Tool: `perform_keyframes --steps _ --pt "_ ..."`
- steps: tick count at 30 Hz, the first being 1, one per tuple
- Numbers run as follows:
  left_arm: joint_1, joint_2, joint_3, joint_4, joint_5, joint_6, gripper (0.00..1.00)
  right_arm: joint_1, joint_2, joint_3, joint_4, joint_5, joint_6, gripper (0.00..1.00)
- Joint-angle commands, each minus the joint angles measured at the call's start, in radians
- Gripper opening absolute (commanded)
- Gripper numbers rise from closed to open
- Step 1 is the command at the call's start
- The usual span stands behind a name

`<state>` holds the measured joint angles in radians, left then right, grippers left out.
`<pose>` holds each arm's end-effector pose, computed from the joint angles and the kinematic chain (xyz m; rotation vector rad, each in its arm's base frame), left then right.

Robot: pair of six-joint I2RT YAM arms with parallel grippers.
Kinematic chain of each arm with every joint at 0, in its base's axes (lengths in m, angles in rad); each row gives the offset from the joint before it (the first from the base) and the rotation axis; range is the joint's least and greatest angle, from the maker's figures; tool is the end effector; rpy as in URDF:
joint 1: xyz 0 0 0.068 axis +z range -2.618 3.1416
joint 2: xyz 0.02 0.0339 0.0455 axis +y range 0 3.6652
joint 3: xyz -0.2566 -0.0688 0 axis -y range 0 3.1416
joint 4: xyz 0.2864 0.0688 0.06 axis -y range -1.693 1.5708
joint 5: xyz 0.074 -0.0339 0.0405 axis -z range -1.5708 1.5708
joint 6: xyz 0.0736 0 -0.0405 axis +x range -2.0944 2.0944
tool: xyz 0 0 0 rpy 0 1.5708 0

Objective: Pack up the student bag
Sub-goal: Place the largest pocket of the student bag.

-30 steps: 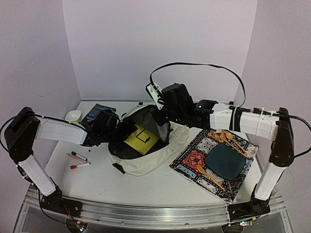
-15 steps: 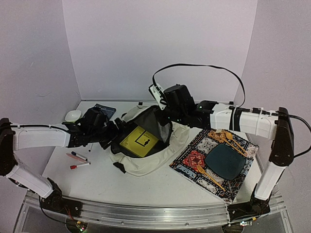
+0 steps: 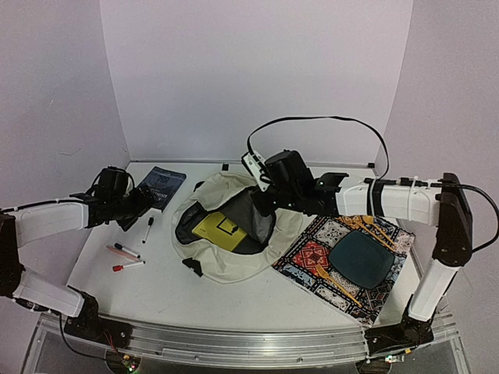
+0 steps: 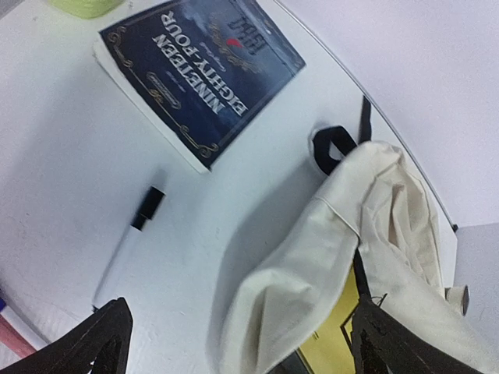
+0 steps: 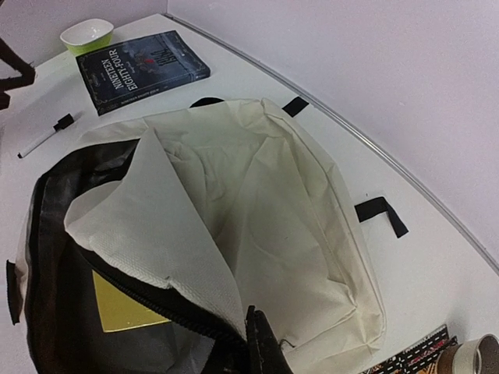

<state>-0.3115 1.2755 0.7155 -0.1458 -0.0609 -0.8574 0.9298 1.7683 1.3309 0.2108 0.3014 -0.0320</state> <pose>0.3175 -0.0975 0.1620 -0.6609 2.2390 -0.5353 0.3140 0.3843 0.2657 -0.6361 1.6865 0.3731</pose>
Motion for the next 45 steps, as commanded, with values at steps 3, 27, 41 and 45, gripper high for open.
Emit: perform_keyframes --steps 3,27,41,45 --pt "0.156 0.084 0.011 0.117 0.116 0.074 0.99 -0.004 -0.068 -0.001 0.042 -0.131 0.02 0.13" --pt "0.298 0.463 0.219 0.252 0.147 0.06 0.91 -0.118 0.196 0.077 0.035 -0.151 0.161 0.32" --pt "0.355 0.637 0.367 0.252 0.078 0.057 0.83 -0.118 0.072 -0.046 0.054 -0.314 0.181 0.74" --pt "0.355 0.678 0.413 0.252 0.071 0.07 0.76 -0.118 0.045 -0.086 0.081 -0.366 0.185 0.76"
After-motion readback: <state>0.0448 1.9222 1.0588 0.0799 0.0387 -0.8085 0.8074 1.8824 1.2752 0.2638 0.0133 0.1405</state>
